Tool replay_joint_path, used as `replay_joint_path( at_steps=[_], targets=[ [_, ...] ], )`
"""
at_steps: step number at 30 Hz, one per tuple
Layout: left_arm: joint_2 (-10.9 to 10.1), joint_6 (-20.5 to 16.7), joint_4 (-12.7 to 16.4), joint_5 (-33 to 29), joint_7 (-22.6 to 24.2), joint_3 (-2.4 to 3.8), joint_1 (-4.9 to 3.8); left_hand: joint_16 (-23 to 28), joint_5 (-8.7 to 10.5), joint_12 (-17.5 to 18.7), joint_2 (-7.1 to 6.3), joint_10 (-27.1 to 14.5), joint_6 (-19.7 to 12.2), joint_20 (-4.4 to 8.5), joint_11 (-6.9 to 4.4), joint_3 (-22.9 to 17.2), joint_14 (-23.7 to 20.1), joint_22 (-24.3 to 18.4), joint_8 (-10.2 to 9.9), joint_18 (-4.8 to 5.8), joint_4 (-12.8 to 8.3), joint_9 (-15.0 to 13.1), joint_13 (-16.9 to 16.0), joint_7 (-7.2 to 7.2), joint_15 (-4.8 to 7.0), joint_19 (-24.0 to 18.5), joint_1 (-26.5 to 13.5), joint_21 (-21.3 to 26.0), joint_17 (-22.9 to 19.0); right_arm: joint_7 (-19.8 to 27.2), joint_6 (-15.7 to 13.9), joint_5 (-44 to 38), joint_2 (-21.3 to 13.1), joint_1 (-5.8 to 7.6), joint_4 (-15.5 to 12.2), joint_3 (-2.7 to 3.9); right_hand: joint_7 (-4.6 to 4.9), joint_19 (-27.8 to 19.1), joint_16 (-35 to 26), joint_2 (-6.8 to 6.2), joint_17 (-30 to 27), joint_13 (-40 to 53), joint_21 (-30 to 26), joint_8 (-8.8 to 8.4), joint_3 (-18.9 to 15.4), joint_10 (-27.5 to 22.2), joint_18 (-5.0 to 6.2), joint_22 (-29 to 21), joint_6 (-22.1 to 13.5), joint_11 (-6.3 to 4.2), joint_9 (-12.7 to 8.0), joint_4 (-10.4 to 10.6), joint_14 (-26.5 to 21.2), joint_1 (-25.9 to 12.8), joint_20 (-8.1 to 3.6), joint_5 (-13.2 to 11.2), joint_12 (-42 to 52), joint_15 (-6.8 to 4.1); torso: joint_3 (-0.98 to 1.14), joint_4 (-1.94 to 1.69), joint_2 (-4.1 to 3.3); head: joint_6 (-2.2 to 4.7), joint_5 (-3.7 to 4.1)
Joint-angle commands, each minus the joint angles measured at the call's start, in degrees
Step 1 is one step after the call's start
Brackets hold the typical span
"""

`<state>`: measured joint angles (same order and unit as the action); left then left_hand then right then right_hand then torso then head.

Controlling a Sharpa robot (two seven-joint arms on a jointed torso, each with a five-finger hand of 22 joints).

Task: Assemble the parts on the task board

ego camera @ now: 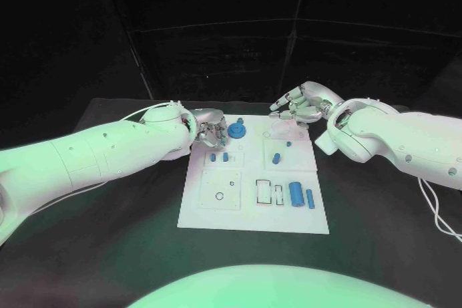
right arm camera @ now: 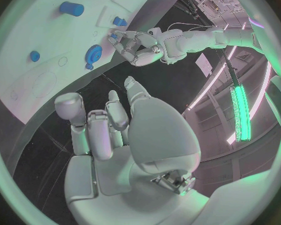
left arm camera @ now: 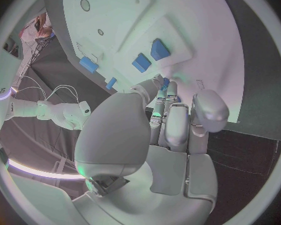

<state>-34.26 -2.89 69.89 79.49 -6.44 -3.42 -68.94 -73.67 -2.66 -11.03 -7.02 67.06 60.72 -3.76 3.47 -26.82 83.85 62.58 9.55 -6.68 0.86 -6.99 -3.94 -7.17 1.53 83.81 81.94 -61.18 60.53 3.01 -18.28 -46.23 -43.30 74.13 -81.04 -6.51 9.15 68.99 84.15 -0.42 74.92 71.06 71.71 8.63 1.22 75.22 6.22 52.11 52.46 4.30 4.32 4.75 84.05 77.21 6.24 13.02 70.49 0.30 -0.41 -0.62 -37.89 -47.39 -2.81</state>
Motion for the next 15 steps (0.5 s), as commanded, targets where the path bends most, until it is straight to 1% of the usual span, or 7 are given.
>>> replay_joint_path(
  at_steps=[1,4,10,12,15],
  targets=[
    [0.24,1.12,-0.16,-0.27,-0.65,0.0,-0.01,-0.35,-0.09,0.46,-0.07,0.45,0.5,-0.18,0.02,-0.3,1.26,0.06,-0.4,0.7,0.14,0.07,-0.04,-0.04,-0.04,-0.32,-0.6,-0.3,-0.01,0.47,0.19,0.14,0.03,0.09,-0.09,0.04,0.12,-0.39,-0.32,0.33,4.06,-0.02,-0.13,0.37,-0.22,-0.44,1.1,-0.06,-0.3,-0.04,-0.07,0.15,3.32,0.04,-0.07,0.2,-0.15,-0.37,-0.01,0.03,-0.01,-0.01,0.07],
    [0.38,1.32,-0.34,-0.27,-0.89,-0.01,-0.01,-0.4,-0.09,0.86,-0.23,0.2,0.23,-0.23,0.15,-0.27,1.23,0.07,-0.72,0.7,0.18,0.19,0.01,-0.16,-0.11,-0.42,-0.93,-0.24,-0.01,0.47,0.19,0.14,0.04,0.09,-0.09,0.04,0.12,-0.39,-0.32,0.33,4.06,-0.02,-0.13,0.37,-0.22,-0.44,1.1,-0.06,-0.3,-0.04,-0.07,0.15,3.32,0.04,-0.07,0.2,-0.15,-0.37,-0.01,0.03,0.0,-0.03,0.12],
    [0.62,1.69,-0.6,-0.27,-1.3,-0.02,0.0,-0.49,-0.09,1.86,-0.61,-0.6,-1.87,-0.44,0.56,-0.46,1.15,0.14,-2.35,0.72,0.21,0.87,0.09,-0.66,-0.42,-0.62,-1.44,-0.18,-0.15,0.47,0.19,0.14,0.04,0.09,-0.08,0.04,0.12,-0.39,-0.32,0.33,4.06,-0.02,-0.13,0.37,-0.22,-0.44,1.1,-0.06,-0.3,-0.04,-0.07,0.15,3.32,0.04,-0.07,0.2,-0.15,-0.37,-0.01,0.0,-0.02,-0.03,0.14],
    [0.65,1.72,-0.64,-0.27,-1.36,-0.02,0.0,-0.5,-0.09,2.28,-0.8,-0.96,-3.04,-0.53,0.64,-0.58,1.1,0.11,-3.2,0.7,0.23,1.26,0.11,-0.82,-0.52,-0.72,-1.66,-0.09,-0.27,0.47,0.18,0.14,0.04,0.09,-0.08,0.04,0.12,-0.39,-0.32,0.33,4.06,-0.02,-0.13,0.37,-0.22,-0.44,1.1,-0.06,-0.3,-0.04,-0.07,0.15,3.32,0.04,-0.07,0.2,-0.15,-0.37,0.0,-0.01,0.0,-0.06,0.18],
    [0.67,1.73,-0.68,-0.27,-1.44,-0.02,0.0,-0.48,-0.09,2.63,-0.94,-1.27,-3.56,-0.6,0.74,-0.65,1.05,0.07,-3.65,0.68,0.27,1.49,0.13,-0.92,-0.59,-0.8,-1.86,0.0,-0.42,0.45,0.19,0.14,0.03,0.09,-0.08,0.04,0.11,-0.37,-0.34,0.38,4.05,-0.05,-0.17,0.45,-0.25,-0.45,1.1,-0.09,-0.33,-0.05,-0.08,0.15,3.32,0.14,-0.07,0.23,-0.15,-0.38,0.0,-0.01,-0.02,-0.04,0.21]
  ],
)
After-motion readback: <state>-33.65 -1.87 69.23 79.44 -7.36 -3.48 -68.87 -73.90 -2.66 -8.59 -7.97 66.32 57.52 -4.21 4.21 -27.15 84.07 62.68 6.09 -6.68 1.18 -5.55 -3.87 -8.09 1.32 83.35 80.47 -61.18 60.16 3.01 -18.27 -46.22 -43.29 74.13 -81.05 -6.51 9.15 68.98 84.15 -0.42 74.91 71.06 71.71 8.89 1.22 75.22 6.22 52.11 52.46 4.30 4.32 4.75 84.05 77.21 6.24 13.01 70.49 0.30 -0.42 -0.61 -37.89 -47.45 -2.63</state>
